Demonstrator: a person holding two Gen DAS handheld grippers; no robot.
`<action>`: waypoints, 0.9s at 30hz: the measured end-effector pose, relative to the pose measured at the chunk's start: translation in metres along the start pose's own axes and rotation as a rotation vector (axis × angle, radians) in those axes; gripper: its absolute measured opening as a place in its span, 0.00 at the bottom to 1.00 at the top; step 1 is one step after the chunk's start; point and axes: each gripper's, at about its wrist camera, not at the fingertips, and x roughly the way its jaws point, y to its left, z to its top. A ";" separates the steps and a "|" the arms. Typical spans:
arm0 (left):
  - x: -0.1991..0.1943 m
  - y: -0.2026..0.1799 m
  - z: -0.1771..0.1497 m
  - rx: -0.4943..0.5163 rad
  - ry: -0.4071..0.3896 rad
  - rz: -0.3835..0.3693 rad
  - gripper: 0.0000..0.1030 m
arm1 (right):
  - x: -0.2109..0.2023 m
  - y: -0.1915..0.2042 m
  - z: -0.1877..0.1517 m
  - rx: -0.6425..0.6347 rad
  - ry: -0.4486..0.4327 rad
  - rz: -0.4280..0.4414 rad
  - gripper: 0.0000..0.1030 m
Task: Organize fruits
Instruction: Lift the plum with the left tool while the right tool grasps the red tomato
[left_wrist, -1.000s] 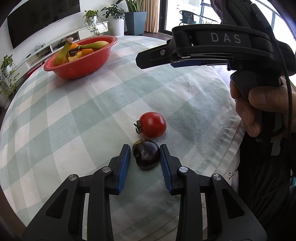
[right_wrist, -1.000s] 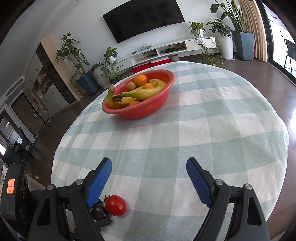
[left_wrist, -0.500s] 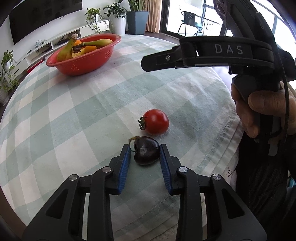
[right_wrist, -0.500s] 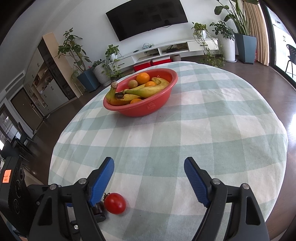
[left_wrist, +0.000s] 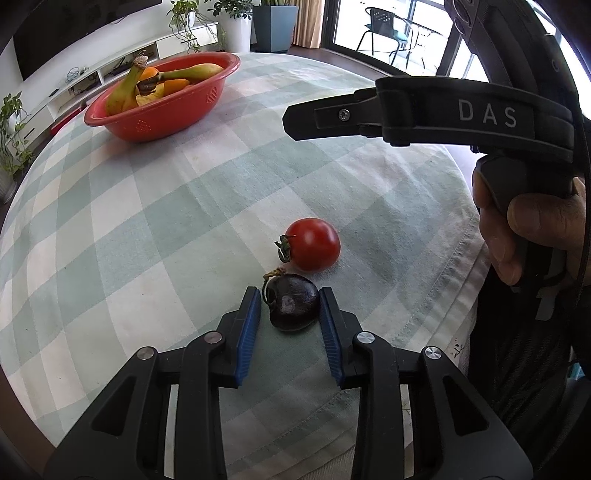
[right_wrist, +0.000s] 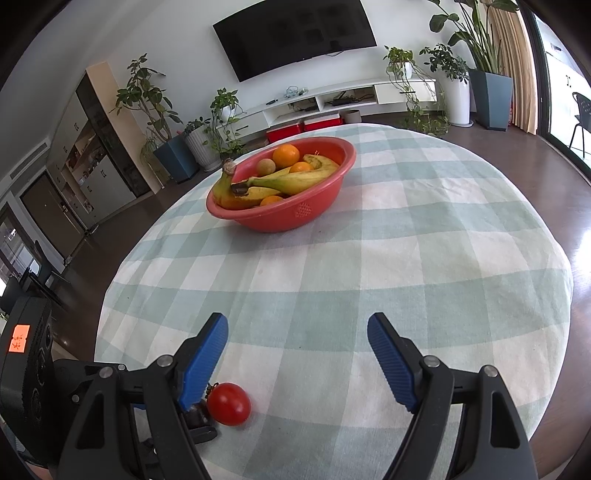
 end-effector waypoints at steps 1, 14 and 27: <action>0.000 0.001 0.000 -0.004 -0.001 -0.007 0.26 | 0.000 0.000 0.000 0.000 -0.001 0.000 0.79; -0.023 0.019 -0.007 -0.066 -0.065 0.006 0.25 | -0.002 -0.001 -0.001 0.004 0.005 0.011 0.79; -0.059 0.077 -0.037 -0.244 -0.165 0.017 0.25 | 0.019 0.059 -0.049 -0.219 0.153 -0.017 0.69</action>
